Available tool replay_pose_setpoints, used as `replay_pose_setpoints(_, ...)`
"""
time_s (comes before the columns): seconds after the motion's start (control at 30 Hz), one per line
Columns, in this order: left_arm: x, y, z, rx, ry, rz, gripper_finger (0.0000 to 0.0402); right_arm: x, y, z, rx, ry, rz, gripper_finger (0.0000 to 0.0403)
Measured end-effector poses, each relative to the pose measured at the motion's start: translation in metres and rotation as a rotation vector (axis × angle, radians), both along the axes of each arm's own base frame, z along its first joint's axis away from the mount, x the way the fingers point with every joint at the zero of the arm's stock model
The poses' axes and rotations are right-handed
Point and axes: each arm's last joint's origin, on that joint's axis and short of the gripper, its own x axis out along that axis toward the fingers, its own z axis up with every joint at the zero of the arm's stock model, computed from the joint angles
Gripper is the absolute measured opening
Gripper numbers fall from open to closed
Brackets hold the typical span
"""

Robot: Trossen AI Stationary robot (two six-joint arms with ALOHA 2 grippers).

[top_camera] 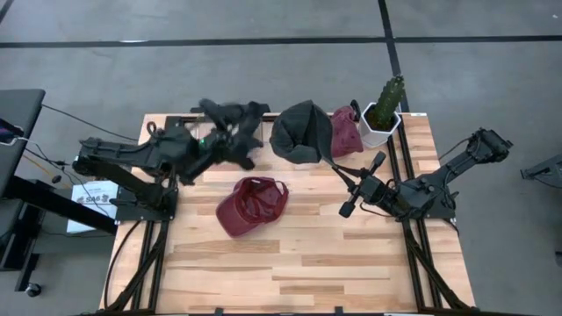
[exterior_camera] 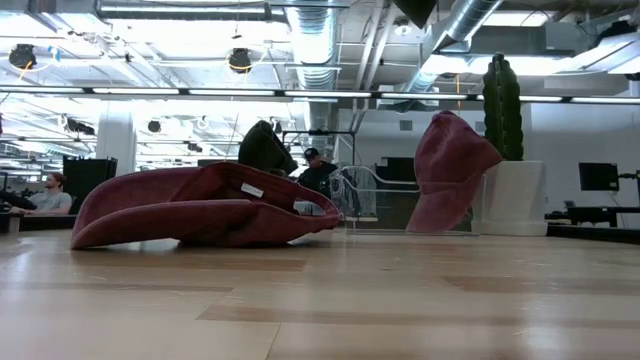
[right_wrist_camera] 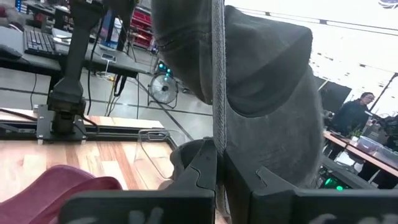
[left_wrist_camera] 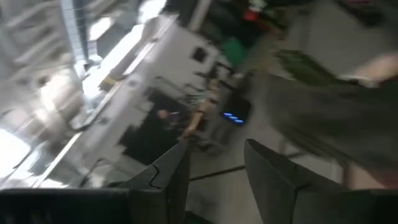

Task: Pick & Place hat
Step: Put the black cap into the left transparent bin

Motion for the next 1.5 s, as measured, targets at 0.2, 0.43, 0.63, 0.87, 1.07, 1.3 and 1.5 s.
replay_pose_setpoints(0.2, -0.01, -0.024, -0.02, -0.048, 0.161, -0.165, 0.0149, 0.0, 0.0, 0.0, 0.012, -0.009, 0.001, 0.0001)
replay_pose_setpoints(0.43, -0.012, -0.035, -0.028, -0.171, 0.17, -0.308, 0.0149, 0.0, 0.001, 0.0, 0.023, -0.017, 0.025, 0.0001)
replay_pose_setpoints(0.63, -0.011, -0.031, -0.036, -0.265, 0.208, -0.357, 0.0149, 0.002, 0.003, -0.001, 0.023, -0.014, 0.059, 0.0001)
replay_pose_setpoints(0.87, -0.008, -0.022, -0.036, -0.275, 0.198, -0.323, 0.0149, 0.003, 0.003, -0.005, 0.03, 0.004, 0.059, 0.0001)
replay_pose_setpoints(1.07, -0.007, -0.017, -0.036, -0.277, 0.193, -0.304, 0.0149, 0.003, 0.003, -0.005, 0.034, -0.001, 0.062, 0.0001)
replay_pose_setpoints(1.3, -0.005, -0.014, -0.036, -0.297, 0.203, -0.368, 0.0149, 0.003, 0.003, -0.004, 0.037, -0.008, 0.084, 0.0001)
replay_pose_setpoints(1.5, -0.003, -0.008, -0.036, -0.311, 0.195, -0.38, 0.0149, 0.003, 0.003, -0.004, 0.038, -0.011, 0.089, 0.0001)
